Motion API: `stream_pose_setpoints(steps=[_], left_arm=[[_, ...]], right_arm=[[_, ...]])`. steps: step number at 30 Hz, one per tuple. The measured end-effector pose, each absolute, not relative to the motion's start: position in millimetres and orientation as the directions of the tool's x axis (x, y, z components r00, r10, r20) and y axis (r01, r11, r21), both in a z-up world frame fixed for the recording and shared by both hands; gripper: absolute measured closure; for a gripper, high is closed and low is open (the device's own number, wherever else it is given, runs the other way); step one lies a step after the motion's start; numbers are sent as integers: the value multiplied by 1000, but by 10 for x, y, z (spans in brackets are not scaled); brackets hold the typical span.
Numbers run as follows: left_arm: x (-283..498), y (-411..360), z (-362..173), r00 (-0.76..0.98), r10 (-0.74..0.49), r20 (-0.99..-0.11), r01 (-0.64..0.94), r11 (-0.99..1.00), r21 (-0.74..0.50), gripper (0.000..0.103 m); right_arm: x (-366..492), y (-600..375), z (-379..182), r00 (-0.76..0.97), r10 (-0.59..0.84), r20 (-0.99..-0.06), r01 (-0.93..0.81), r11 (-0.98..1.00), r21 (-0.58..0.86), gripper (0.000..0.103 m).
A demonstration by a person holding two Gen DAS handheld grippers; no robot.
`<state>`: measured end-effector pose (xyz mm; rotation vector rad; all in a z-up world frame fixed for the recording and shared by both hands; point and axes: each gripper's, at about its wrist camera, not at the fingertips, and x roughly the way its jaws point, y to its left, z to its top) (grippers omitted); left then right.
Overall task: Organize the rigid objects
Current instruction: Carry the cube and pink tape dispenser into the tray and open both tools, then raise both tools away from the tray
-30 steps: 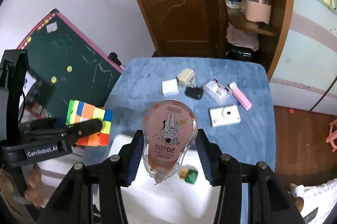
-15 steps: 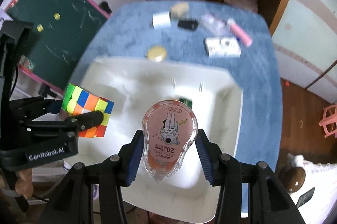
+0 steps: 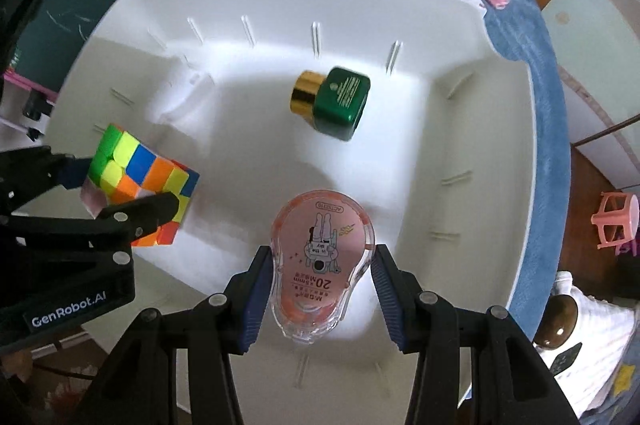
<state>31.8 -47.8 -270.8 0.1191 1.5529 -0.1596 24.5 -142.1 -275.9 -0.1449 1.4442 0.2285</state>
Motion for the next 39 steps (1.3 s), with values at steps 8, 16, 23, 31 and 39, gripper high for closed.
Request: stream_pose_setpoints(steps=[8,16,23,31,39], left_arm=[[327,-442,-2819,-34,-8,-999,133,991,-13,41],[305,-361,-2617,7,-20,-1000,96,995,-19,15],[273,-262,-2275,59,-18,-998,66,998,-14,15],[426,-216,-1745,147,-12,-989,61,998,-4,15],[591,-272,-1209,265,-5,-964,62,998,12,15]], right_arm=[[240,-1379,-2834,122,20,-992,-276,961,-14,52],[229,-1442,-2684,135,35,-990,-267,964,-2,36],[266,-1557,-2380,192,87,-978,-236,971,40,36],[221,-1671,-1981,266,144,-953,-213,973,88,36],[209,-1883,-1551,345,200,-917,-188,972,142,36]])
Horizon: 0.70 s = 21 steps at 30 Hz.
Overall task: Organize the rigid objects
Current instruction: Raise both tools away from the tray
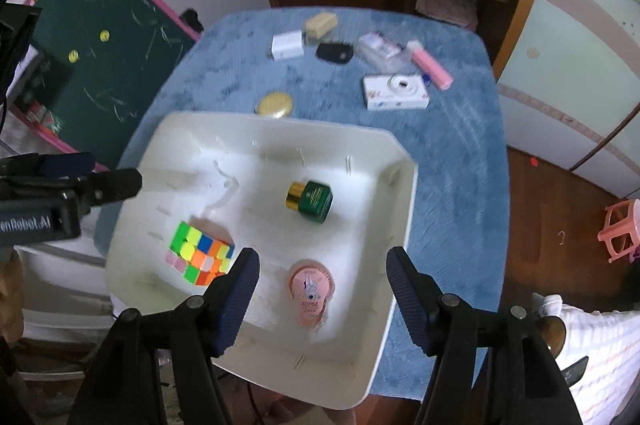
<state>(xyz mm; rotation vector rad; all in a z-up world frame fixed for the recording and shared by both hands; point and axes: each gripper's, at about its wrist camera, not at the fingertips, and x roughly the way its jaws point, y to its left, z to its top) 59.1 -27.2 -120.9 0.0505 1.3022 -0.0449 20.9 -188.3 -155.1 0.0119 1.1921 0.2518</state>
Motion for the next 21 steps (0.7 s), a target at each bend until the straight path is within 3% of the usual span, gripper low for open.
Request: stream_pose_setpoints(steps=[11,21], left_arm=[[975,-417,-394,456,27,-890,154,982,108,15],[1780,-505,-668,378,3,-926,257,960,108,15]], right_arm=[[677,-2327,-835,472,210,-856,-154,976,155,36],[1483,-2684,-439,563,110,-819,-79,994,79,36]])
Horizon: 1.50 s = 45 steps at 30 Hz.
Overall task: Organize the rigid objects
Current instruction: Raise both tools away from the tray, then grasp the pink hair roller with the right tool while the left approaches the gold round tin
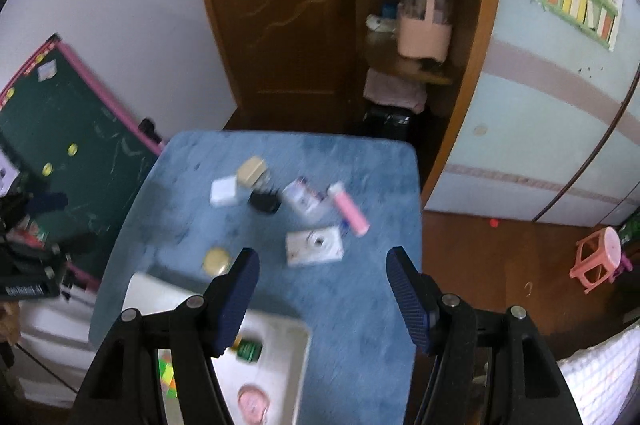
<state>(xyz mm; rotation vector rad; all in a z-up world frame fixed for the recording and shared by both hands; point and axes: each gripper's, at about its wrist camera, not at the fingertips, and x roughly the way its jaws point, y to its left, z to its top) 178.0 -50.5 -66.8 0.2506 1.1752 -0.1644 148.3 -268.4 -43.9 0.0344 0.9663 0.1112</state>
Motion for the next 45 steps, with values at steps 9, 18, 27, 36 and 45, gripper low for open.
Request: stream_pose_setpoints(steps=[9,18,27,36,45], left_arm=[[2399,-489,-1457,214,19,-977,287,954,81,15],[2768,-492,-2429,-6,12,-1000,351,936,9,15],[2721,-581,-3010,-137,30,-990,420,907,-30,15],[2651,-637,-3237,-188,44,-981,437,898,-44,15],[2610,-610,-3393,-206,56,-977,402,915,-32,15]], right_arm=[[2509,-2915,-733,518,71,-852,-20,997,70,36],[3399,-2856,-1823,322,50,-945,-68,997,29,36],[3671,-2641,-2788,121,20,-992,-177,984,-1,36],[3790,-2571,-3202,43,0,-999,-192,981,-9,48],[3875,-2750,-3204,65,79,-995,-72,995,74,67]])
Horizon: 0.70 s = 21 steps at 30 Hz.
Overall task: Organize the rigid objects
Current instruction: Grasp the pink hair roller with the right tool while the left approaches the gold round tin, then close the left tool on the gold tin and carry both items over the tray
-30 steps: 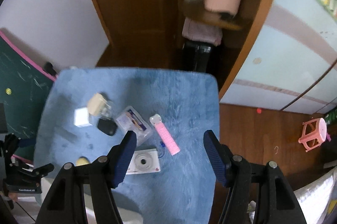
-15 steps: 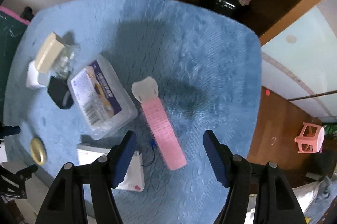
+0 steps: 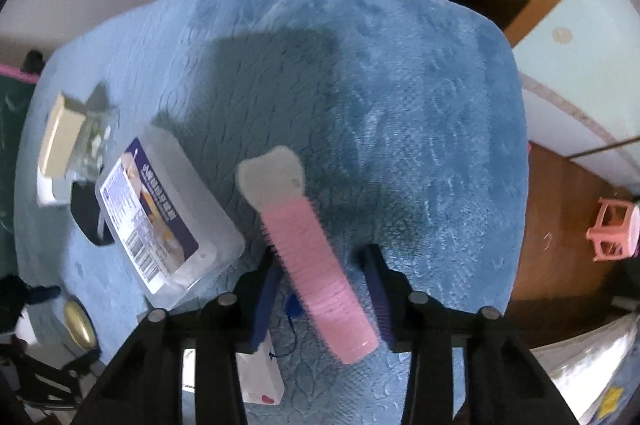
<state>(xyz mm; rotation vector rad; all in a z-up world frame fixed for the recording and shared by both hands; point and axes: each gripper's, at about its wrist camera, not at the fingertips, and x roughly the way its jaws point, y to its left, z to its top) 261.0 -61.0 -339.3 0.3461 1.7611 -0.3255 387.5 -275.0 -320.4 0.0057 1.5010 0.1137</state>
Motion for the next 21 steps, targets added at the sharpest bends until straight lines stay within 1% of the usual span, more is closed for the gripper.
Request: stream_pose_setpoints(steps=[4,11,13,14,15,21], left_arm=[[2680,-566,-3377,-183,50,-982,392,920,-27,15],[2772,-640,-3396,-160,60,-985,378,926,-5,17],[2754,-640,-3389,-143,51,-988,364,932,-4,22],[2748,-643,-3363,-133,48,-990,356,934,-2,30],[2709,-594,-3339,-128,42,-991,351,937,-6,44],[2679,-495,-3250,-101,10,-995,274,961,-18,44]], right_arm=[[3866,-2871,-3166,77,96,-992,-32,995,94,74],[3765,-2941,-3114,82,133,-988,3,991,134,76],[3708,-2924,-3073,93,147,-985,7,989,148,77],[3695,-2907,-3054,98,151,-984,8,988,152,77],[3682,-2902,-3020,105,155,-982,7,988,156,77],[3466,-2957,-2710,155,180,-971,13,983,184,77]])
